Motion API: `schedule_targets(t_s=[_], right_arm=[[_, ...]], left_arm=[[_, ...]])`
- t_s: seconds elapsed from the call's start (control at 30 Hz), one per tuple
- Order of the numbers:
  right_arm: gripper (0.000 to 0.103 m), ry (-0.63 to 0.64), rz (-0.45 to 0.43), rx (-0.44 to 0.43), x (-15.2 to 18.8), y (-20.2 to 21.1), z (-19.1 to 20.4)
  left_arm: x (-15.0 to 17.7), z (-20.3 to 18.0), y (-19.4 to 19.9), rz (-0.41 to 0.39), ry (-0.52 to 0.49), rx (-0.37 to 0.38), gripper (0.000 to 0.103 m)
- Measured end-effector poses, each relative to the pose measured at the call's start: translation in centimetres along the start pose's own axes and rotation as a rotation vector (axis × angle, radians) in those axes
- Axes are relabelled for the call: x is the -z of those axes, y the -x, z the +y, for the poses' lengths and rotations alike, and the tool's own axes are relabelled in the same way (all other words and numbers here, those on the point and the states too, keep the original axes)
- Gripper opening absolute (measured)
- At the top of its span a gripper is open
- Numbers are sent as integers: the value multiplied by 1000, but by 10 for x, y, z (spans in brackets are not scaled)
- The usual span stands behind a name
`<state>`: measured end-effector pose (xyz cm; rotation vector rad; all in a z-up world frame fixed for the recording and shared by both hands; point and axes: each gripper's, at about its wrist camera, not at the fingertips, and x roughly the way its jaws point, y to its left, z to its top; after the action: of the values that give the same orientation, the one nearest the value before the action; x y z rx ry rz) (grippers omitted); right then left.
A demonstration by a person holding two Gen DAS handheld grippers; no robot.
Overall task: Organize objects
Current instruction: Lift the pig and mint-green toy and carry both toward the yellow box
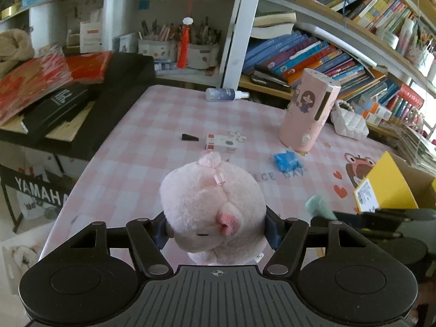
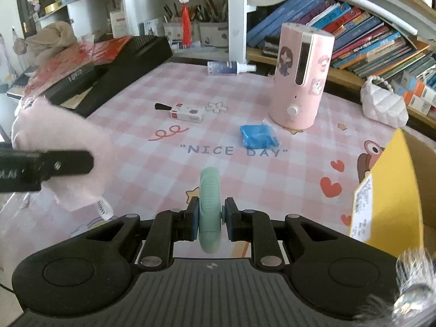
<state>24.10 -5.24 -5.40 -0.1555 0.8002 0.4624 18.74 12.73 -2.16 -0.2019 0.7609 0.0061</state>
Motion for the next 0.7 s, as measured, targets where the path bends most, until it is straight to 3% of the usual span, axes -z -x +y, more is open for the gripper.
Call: schedule_targets(t_s=[0.7], right_arm=[[18, -53, -16, 76, 52, 73, 38]], left_arm=[[60, 1, 75, -49, -79, 74, 66]])
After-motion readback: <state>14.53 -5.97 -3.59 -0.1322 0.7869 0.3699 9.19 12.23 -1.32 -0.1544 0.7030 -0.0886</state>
